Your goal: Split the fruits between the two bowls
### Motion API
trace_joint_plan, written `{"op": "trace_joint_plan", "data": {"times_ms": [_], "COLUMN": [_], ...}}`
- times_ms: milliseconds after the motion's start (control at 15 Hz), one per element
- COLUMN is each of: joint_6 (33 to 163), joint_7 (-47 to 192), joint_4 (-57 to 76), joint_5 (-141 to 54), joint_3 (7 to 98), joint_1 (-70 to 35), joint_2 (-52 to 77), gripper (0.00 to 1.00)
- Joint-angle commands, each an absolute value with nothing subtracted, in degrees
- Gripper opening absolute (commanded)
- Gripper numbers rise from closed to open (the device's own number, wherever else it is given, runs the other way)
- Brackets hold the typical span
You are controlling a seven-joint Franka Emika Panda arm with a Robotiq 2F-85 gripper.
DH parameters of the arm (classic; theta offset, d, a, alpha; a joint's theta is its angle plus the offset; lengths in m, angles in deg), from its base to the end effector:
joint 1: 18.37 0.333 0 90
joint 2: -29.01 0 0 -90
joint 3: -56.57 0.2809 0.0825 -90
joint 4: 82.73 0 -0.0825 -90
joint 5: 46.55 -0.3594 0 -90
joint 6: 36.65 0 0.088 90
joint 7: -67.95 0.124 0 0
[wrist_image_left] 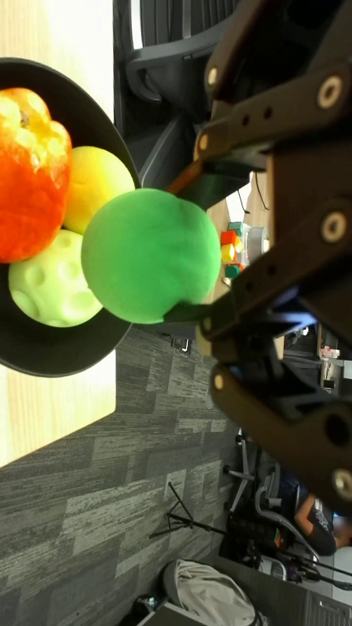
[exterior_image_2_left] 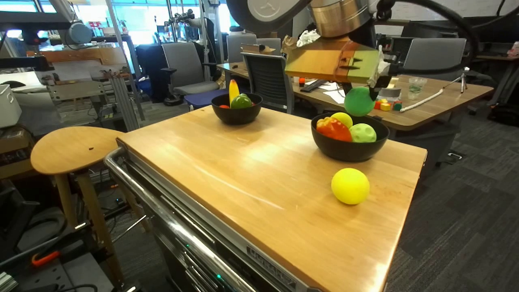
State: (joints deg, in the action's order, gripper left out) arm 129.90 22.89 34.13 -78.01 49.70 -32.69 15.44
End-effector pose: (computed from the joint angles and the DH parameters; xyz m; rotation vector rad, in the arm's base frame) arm 0.5610 -0.2461 0.3636 2.8630 -0.0932 0.9822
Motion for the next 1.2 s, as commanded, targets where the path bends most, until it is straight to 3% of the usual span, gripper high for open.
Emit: {"op": "trace_joint_plan", "data": {"times_ms": [0,133,200,400,667,867,1133], "joint_6": [131.2,129.3,127.9,122.1,102.1,86.9,87.5], "joint_7": [20.1,22.1,23.1,27.2,40.3,46.6,44.0], "joint_4": [33.9,35.2,36.3,40.7,45.0,43.8,43.4], "joint_5": [-80.7,-79.4,-78.4,-71.8,-49.7,-35.8,-40.2], "joint_3": [51.3,50.6,50.0,47.0,39.4,42.5,41.8], "joint_1": [-33.5,-32.7,-32.3,-30.6,-27.2,-31.0,-30.5], "joint_2": [14.8,16.1,17.4,23.0,32.8,38.0,38.1], "gripper": [0.84,0.99,1.0,1.0,0.99,1.0,1.0]}}
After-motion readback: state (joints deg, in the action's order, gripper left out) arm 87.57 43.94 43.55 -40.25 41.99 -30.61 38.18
